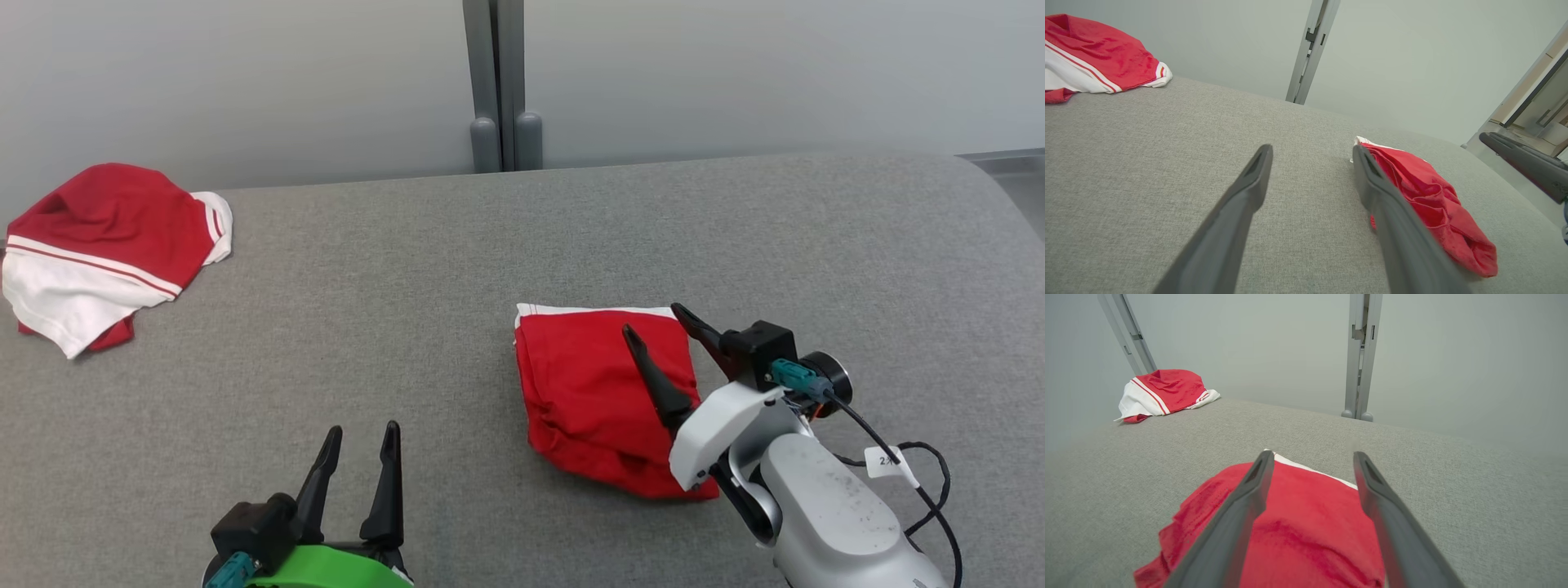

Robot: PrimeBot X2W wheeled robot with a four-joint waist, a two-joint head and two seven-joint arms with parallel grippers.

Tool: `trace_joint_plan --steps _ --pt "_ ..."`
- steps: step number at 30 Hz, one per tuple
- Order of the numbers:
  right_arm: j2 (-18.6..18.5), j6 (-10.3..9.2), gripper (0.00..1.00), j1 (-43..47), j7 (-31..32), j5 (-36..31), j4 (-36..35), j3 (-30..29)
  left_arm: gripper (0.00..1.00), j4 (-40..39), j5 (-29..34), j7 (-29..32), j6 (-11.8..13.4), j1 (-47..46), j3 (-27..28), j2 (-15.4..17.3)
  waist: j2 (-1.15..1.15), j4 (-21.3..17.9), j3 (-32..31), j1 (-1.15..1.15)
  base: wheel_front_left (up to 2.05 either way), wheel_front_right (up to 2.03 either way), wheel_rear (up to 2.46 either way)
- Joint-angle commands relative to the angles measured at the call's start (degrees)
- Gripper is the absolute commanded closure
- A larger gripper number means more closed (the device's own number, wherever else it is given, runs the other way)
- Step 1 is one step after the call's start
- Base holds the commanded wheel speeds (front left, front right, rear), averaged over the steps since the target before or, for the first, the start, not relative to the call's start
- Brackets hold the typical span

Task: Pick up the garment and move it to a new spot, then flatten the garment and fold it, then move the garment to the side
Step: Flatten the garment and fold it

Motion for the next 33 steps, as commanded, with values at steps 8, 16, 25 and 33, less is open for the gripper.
trace_joint_plan --steps 8,16,25,33 --pt "-0.4 -0.07 1.00 0.8 -0.5 -3.5 4.2 1.5 0.00 -0.2 0.8 0.0 0.3 -1.1 1.0 0.1 0.00 1.7 1.8 0.00 0.00 0.00 0.00" --pt "0.0 -0.07 1.00 -0.7 -0.6 -1.9 4.6 10.0 0.00 0.1 1.0 0.0 0.2 -2.2 1.3 0.1 0.00 3.5 3.6 0.00 0.00 0.00 0.00" --pt "-0.1 -0.07 1.00 -2.4 -0.6 1.5 8.9 20.6 0.00 0.5 0.6 0.0 0.0 -3.0 1.7 0.1 0.00 4.7 4.5 0.00 0.00 0.00 0.00" --pt "-0.1 -0.07 1.00 -4.0 -0.6 3.1 11.9 23.4 0.00 0.3 0.6 0.0 0.0 -3.1 2.4 0.1 0.00 3.9 5.1 0.00 0.00 0.00 0.00"
